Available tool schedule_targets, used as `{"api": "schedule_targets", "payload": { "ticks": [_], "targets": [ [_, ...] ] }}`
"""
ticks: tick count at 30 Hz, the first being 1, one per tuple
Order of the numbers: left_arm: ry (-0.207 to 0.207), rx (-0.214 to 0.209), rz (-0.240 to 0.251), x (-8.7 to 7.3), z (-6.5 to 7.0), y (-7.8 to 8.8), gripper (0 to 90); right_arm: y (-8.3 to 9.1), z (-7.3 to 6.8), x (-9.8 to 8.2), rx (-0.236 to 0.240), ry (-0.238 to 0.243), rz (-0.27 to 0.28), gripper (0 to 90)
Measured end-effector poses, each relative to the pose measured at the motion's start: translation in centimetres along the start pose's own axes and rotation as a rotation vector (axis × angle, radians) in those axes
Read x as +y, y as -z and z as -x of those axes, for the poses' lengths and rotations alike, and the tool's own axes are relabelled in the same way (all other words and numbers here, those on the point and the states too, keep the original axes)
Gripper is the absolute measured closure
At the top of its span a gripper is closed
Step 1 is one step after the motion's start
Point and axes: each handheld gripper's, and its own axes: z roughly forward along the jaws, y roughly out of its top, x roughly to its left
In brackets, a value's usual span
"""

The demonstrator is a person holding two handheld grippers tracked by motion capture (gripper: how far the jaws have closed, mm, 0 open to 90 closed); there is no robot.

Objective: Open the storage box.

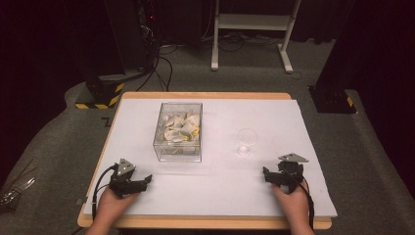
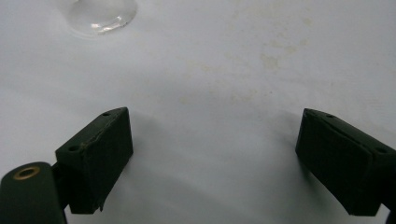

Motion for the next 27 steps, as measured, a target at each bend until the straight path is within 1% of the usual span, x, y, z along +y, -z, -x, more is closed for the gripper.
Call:
{"api": "schedule_targets", "payload": {
  "ticks": [10, 15, 20, 24, 25, 27],
  "targets": [
    [-0.002, 0.0, 0.002, -0.01, -0.03, -0.01, 21.4, 0.0, -0.01, -0.01, 0.001, -0.003, 0.0, 10.5],
    [-0.005, -0.009, -0.003, 0.01, -0.13, 0.01, 21.4, 0.01, 0.0, 0.01, 0.002, -0.003, -0.002, 10.4],
    [-0.004, -0.008, -0.003, 0.01, -0.13, 0.02, 21.5, 0.01, 0.0, 0.02, 0.003, -0.004, -0.003, 10.4],
    [0.0, 0.002, 0.001, 0.01, -0.02, 0.01, 21.8, 0.0, 0.02, 0.02, 0.004, -0.005, -0.003, 10.4],
    [0.0, 0.004, 0.001, 0.01, -0.02, 0.02, 22.3, 0.0, 0.02, 0.02, 0.004, -0.005, -0.003, 10.4],
    [0.001, 0.006, 0.002, 0.03, -0.06, 0.12, 27.6, 0.01, 0.0, 0.01, 0.001, -0.001, -0.002, 10.5]
  ]
}}
